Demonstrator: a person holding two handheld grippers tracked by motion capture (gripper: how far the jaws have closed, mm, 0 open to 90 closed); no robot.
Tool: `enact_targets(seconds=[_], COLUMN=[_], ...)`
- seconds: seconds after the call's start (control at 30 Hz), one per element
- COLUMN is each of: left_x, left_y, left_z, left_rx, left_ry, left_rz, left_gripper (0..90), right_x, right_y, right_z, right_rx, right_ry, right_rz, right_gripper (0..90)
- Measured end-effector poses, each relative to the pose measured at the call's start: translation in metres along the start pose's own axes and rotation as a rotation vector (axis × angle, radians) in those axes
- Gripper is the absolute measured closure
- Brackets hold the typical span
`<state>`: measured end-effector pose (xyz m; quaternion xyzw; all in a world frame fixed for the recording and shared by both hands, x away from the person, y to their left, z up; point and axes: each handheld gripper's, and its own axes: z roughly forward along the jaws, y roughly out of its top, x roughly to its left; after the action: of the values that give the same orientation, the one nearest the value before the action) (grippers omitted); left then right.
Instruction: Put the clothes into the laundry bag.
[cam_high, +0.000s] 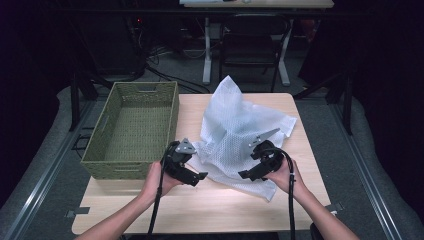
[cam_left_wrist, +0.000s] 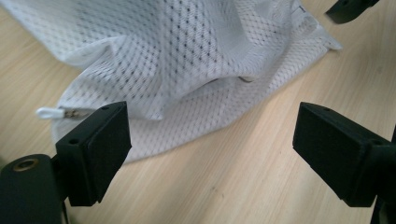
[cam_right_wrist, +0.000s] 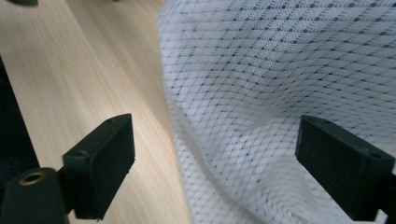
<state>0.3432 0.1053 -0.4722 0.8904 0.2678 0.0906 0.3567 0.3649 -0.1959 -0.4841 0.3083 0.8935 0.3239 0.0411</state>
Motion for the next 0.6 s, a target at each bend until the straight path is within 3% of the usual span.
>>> enact_targets(seconds=[0.37, 0.6], left_x=[0.009, 0.008], left_y=[-0.035, -0.055], left_z=[-0.045, -0.064], left_rx=[-0.021, -0.027], left_ry=[0.071, 0.104], left_rz=[-0.059, -0.088], left_gripper=[8.0, 6.5], right_x=[0.014, 0.021], right_y=[-0.022, -0.043], right_z=[-0.034, -0.054], right_rx=[-0.02, -0.048], right_ry=[-0.06, -0.093], right_rz=[-0.017, 0.009], right_gripper=[5.5, 4.3])
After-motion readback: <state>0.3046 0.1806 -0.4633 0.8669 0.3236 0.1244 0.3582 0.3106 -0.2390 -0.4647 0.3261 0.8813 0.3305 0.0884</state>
